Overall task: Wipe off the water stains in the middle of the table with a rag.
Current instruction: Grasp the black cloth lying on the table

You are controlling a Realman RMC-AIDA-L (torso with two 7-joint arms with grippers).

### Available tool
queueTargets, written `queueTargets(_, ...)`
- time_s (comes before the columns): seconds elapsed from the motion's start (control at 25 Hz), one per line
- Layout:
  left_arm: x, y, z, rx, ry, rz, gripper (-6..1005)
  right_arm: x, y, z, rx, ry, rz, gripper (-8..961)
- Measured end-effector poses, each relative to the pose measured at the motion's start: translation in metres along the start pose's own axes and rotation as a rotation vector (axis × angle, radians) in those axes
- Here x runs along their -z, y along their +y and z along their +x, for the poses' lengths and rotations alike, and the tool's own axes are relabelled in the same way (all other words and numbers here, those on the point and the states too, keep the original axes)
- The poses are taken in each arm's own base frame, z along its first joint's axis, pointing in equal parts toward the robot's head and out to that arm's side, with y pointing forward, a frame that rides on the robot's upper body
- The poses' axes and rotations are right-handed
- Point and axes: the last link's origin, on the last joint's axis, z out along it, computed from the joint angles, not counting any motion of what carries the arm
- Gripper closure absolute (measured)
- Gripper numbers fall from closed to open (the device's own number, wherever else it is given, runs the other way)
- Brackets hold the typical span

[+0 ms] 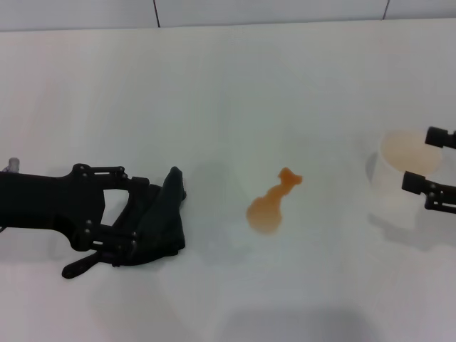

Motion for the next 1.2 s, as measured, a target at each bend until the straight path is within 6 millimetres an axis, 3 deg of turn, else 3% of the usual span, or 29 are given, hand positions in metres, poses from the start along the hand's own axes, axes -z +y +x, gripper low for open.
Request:
queueTargets(0.32, 0.000, -0.004, 0.000, -0.001, -0.001, 0.022, 139, -0.019, 0.003, -0.028, 0.086, 0.006, -0.078, 83)
queueTargets(0.76, 0.000, -0.009, 0.005, 0.022, -0.010, 0.036, 139, -0.060, -0.003, -0.046, 0.157, 0.286, -0.130, 84)
queueTargets(1.2, 0.017, -0.021, 0.005, 0.181, -0.196, 0.060, 139, -0.068, 0.002, -0.058, 0.178, 0.284, -0.131, 84)
